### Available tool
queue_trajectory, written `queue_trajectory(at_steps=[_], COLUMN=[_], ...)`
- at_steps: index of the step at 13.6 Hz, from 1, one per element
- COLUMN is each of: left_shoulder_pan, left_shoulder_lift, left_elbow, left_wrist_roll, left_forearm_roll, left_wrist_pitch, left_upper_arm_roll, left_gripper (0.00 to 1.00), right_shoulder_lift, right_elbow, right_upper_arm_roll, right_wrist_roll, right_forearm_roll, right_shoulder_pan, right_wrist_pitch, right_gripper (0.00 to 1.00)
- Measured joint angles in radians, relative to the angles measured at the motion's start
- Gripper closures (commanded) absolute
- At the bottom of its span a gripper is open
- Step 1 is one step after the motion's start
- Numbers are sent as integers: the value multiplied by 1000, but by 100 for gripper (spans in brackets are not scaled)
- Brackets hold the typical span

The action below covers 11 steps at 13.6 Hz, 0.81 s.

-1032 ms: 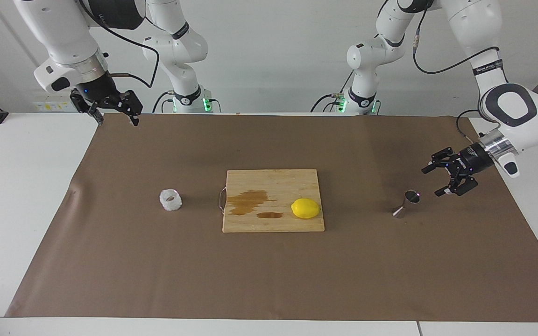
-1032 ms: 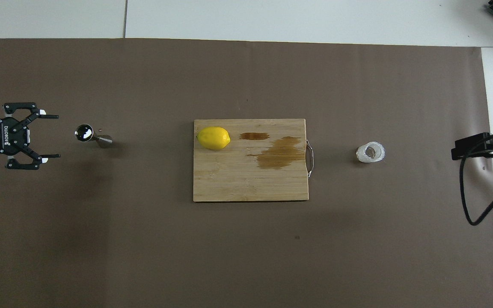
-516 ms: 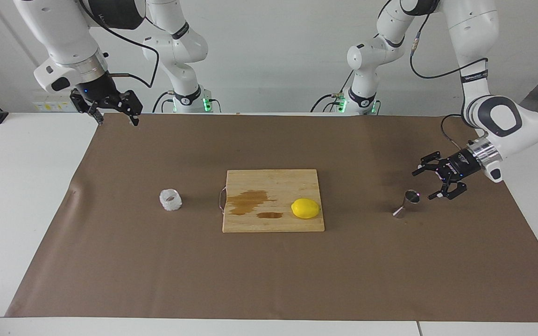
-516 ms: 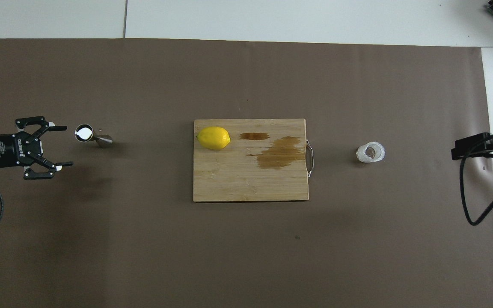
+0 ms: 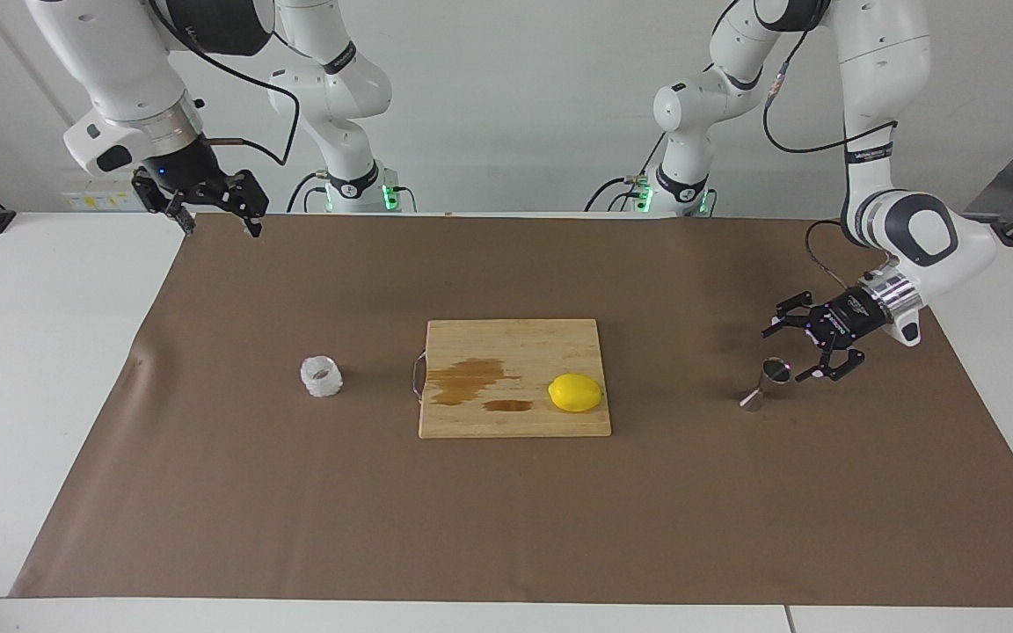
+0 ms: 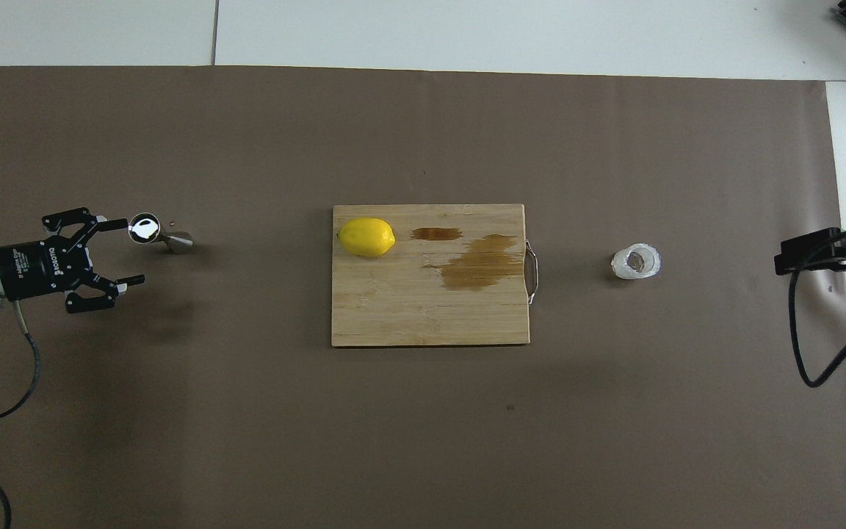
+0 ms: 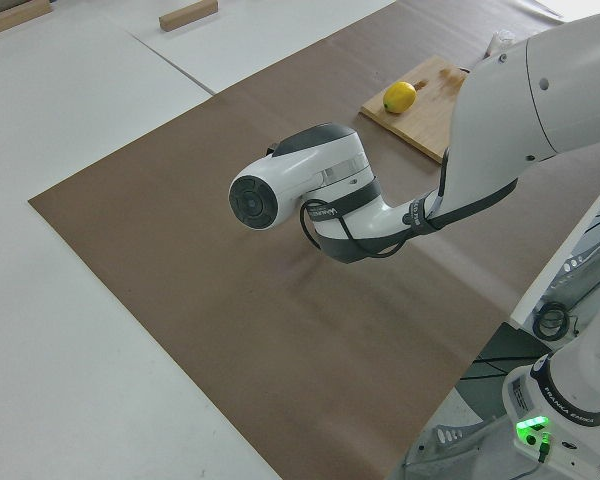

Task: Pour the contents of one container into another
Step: 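Close the left gripper around the small silver cup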

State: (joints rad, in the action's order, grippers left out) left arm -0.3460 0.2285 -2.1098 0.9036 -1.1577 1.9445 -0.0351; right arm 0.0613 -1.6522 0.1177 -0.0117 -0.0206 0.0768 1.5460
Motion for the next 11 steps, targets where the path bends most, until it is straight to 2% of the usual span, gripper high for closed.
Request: queue_trajectory(at_steps=[11], left_shoulder_pan=[10], left_shoulder_lift=[24], left_elbow=[0], left_wrist_roll=[1], left_forearm_roll=[-121], left_wrist_pitch=[45], left_upper_arm_roll=[-16], left_gripper=[0], right_shoulder_lift=[0], right_elbow=[0], right_upper_arm_roll=[0], right_wrist_roll=[0], right_forearm_roll=[0], right_shoulder_pan=[0], right_wrist_pitch=[0], right_gripper=[0])
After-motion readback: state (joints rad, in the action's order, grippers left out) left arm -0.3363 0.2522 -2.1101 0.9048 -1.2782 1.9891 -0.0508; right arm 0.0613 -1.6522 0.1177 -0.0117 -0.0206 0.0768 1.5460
